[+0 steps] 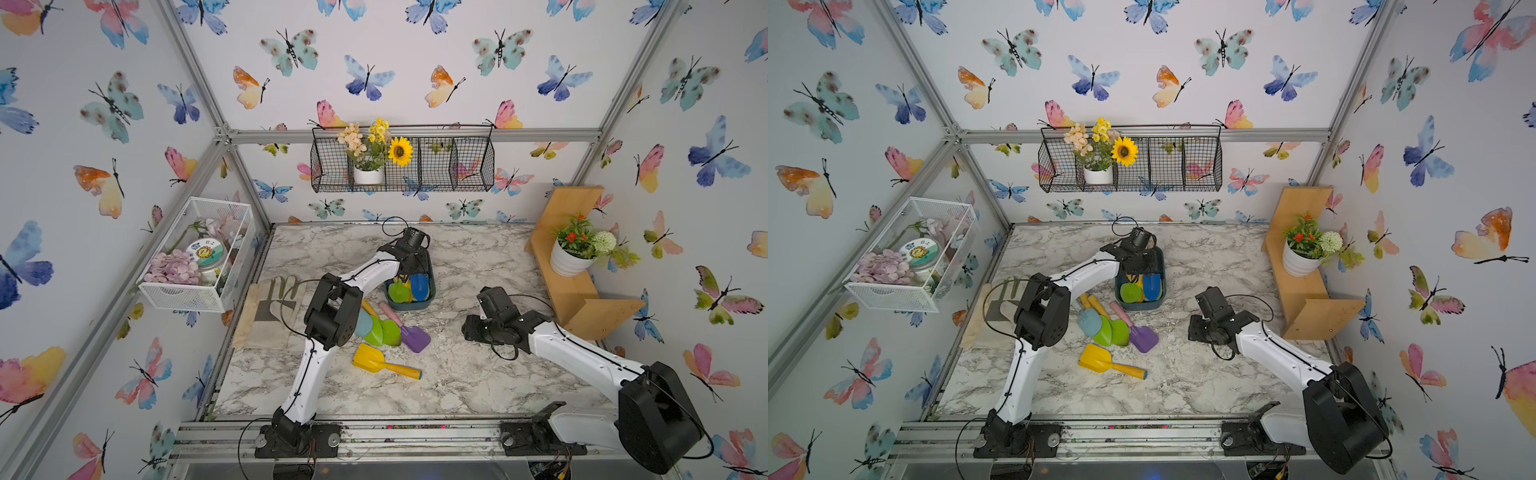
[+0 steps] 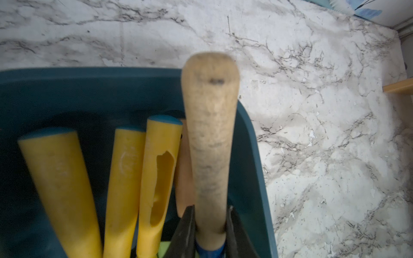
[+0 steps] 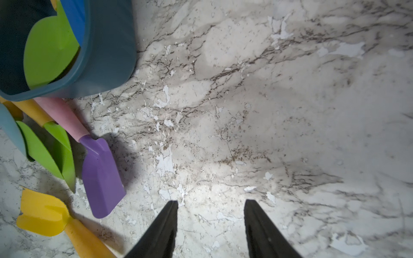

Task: Put the shovel into the storage box
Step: Place the shovel in the storage box.

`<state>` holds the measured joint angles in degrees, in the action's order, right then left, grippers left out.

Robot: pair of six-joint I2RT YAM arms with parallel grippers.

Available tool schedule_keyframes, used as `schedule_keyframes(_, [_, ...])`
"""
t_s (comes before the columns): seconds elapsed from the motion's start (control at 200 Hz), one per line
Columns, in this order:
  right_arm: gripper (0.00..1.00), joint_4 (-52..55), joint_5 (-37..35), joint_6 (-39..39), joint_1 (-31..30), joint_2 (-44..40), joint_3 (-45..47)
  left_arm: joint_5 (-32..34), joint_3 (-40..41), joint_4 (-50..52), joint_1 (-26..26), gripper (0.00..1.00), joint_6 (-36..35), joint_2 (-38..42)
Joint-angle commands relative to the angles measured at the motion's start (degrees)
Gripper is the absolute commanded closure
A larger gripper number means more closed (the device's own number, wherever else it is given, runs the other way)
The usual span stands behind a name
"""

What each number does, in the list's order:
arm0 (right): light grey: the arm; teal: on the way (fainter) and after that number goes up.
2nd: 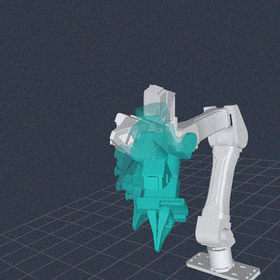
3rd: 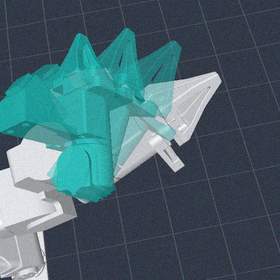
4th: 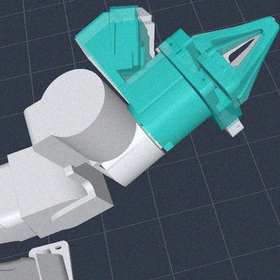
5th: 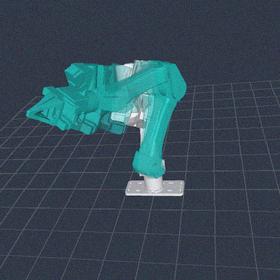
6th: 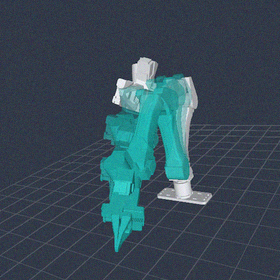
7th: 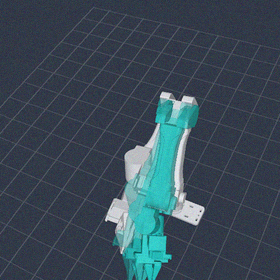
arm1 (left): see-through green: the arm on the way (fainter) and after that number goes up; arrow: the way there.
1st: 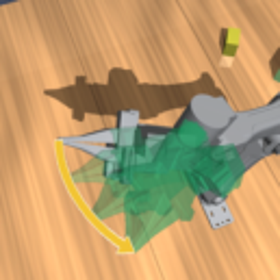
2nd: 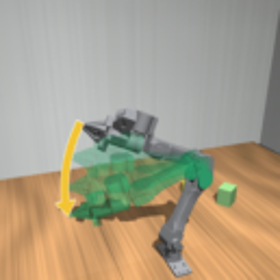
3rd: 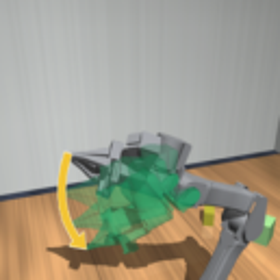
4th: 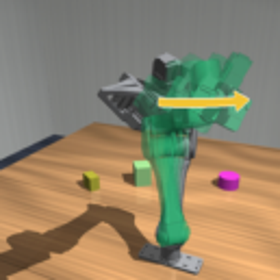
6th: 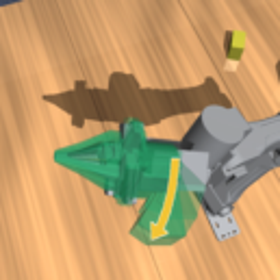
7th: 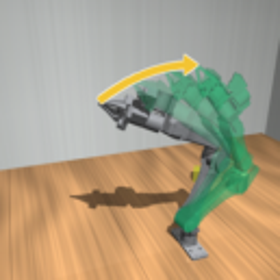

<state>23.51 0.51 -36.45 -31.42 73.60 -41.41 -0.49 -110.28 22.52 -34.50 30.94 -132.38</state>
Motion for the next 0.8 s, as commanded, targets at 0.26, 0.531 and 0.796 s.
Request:
schedule_keyframes(0.26, [0.47, -0.15, 1.93, -1.26, 0.39, -0.97, 0.98, -0.81, -0.10, -0.58, -1.01, 0.67, -1.24, 1.29])
schedule_keyframes(0.531, [0.47, 0.40, 3.04, -1.04, 0.39, -1.71, -0.05, -0.81, 3.36, -0.49, -1.66, 0.58, -1.90, 6.14])
schedule_keyframes(0.796, [0.47, 0.66, 3.88, 2.13, 0.39, -1.90, -3.15, -1.25, 10.53, -0.64, -3.11, 0.57, -3.69, 14.97])
